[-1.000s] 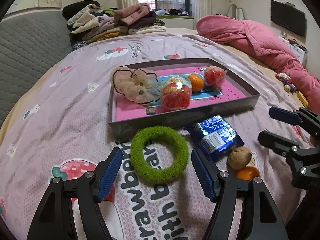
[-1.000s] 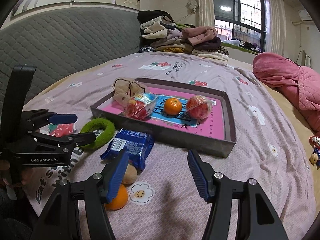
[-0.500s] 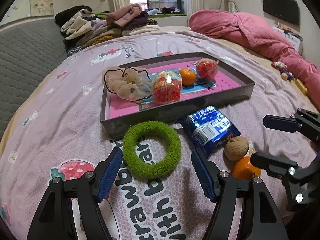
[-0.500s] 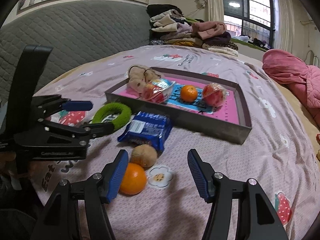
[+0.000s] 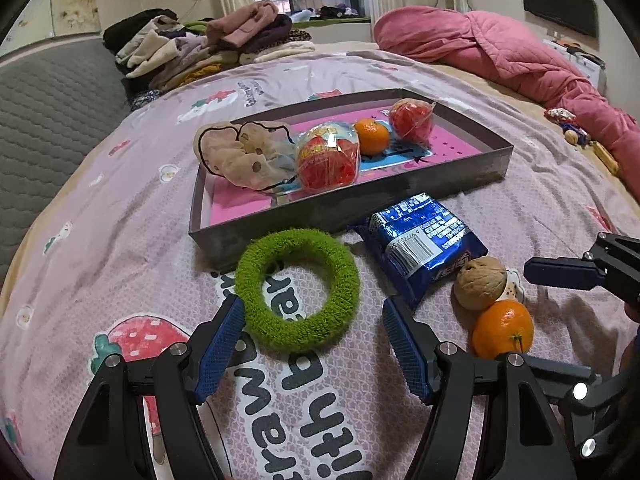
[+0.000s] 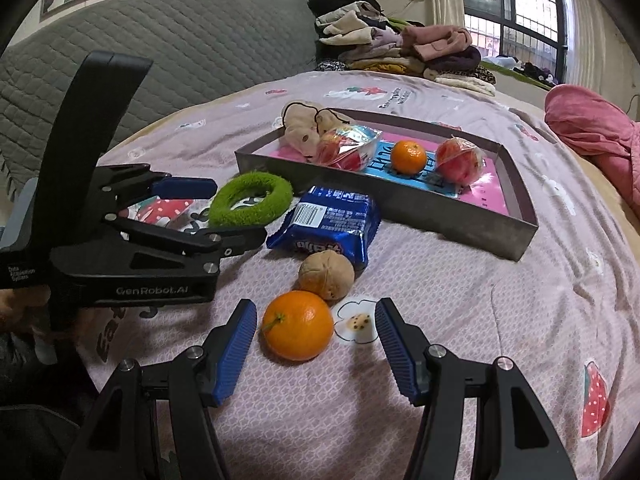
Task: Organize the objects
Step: 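Move the right tool down toward the loose orange on the bedspread, then close the right tool on the orange while the left tool grasps the green terry ring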
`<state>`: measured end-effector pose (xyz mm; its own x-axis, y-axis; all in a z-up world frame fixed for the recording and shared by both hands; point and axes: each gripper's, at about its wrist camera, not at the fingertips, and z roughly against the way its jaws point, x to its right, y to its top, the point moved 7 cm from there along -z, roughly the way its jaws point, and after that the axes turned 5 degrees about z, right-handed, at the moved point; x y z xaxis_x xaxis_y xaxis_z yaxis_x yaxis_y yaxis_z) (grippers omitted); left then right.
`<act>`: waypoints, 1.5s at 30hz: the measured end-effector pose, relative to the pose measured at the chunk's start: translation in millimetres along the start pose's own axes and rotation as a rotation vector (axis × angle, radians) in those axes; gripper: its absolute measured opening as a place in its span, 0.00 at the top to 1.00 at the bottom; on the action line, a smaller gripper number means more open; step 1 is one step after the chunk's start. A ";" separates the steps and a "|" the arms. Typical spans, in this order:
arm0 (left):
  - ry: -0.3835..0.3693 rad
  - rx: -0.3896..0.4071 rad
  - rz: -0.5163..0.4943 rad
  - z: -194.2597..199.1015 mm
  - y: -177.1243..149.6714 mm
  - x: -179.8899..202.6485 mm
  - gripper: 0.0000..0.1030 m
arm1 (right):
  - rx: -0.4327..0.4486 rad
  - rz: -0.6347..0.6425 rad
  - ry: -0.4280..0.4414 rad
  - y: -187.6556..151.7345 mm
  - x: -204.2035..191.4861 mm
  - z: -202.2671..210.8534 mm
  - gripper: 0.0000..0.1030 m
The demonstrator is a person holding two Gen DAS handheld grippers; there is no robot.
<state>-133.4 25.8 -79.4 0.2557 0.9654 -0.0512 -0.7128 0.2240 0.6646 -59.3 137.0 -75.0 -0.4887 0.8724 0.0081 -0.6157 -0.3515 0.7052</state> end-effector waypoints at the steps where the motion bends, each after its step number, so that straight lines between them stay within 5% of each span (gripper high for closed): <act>1: 0.001 -0.003 0.001 -1.1 -0.6 0.0 0.29 | -0.001 0.003 0.002 -0.4 -0.8 -0.2 0.41; 20: 0.032 -0.025 0.015 -15.7 2.2 0.1 0.29 | -0.026 0.040 0.004 -4.5 -10.1 -12.2 0.41; 30: 0.050 -0.037 0.024 -20.4 4.1 0.8 0.29 | -0.032 0.042 0.005 -5.1 -10.1 -15.6 0.57; 39: 0.034 -0.044 0.041 -21.5 3.6 -0.1 0.29 | -0.036 0.053 0.015 -6.6 -11.6 -16.7 0.62; 45: 0.028 -0.039 0.040 -19.8 3.6 0.0 0.39 | -0.038 0.053 0.018 -6.3 -11.8 -17.6 0.62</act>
<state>-148.9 29.3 -91.8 0.2086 0.9769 -0.0460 -0.7470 0.1895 0.6372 -60.5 122.9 -92.1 -0.5322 0.8460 0.0319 -0.6114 -0.4101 0.6767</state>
